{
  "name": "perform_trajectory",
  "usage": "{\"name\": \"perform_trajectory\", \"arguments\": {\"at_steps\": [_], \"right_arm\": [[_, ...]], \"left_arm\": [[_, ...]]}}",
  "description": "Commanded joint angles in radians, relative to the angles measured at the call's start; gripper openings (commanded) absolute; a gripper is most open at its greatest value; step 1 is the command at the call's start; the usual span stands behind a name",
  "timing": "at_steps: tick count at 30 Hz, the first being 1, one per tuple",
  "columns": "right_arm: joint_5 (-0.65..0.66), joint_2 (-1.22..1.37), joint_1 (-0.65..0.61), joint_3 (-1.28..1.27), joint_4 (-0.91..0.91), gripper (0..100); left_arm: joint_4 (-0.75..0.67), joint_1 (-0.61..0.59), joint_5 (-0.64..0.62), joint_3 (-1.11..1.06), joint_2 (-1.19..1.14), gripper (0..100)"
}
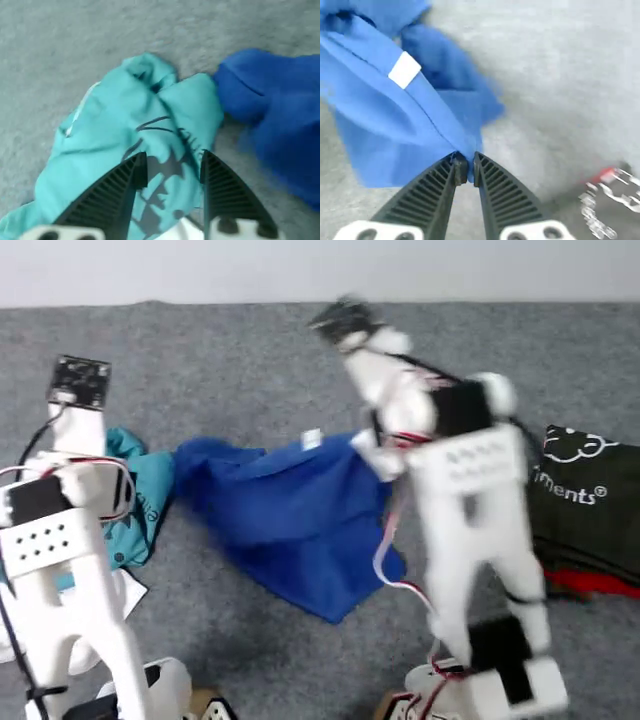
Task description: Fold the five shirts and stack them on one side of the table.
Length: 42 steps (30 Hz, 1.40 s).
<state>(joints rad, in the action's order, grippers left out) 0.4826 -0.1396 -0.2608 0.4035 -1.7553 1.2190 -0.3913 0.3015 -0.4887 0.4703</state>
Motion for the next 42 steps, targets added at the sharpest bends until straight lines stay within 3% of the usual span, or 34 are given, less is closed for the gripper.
{"name": "perform_trajectory", "arguments": {"at_steps": [1,7,10,14,18,22,28,38,42], "right_arm": [[0.078,-0.159,0.131,0.006,-0.042,1.0],[0.195,-0.22,0.298,-0.081,-0.042,1.0],[0.253,-0.236,0.343,-0.186,-0.042,1.0],[0.293,-0.277,0.343,-0.347,-0.042,1.0],[0.292,-0.325,0.283,-0.479,-0.042,1.0],[0.252,-0.338,0.237,-0.522,-0.039,1.1],[0.233,-0.337,0.226,-0.523,-0.039,1.1],[0.209,-0.337,0.226,-0.525,-0.039,1.1],[0.192,-0.337,0.225,-0.549,-0.039,1.1]], "left_arm": [[0.021,0.061,-0.011,0.038,0.014,18],[-0.008,0.193,-0.015,0.036,0.005,18],[-0.072,0.253,-0.086,0.033,0.003,18],[-0.16,0.328,-0.124,0.042,-0.035,18],[-0.16,0.379,-0.161,0.142,-0.204,18],[-0.089,0.422,-0.178,0.367,-0.436,18],[0.141,0.508,-0.176,0.849,-0.795,24],[0.52,0.609,-0.173,1.73,-1.356,25],[0.537,0.629,-0.175,1.851,-1.471,25]]}}
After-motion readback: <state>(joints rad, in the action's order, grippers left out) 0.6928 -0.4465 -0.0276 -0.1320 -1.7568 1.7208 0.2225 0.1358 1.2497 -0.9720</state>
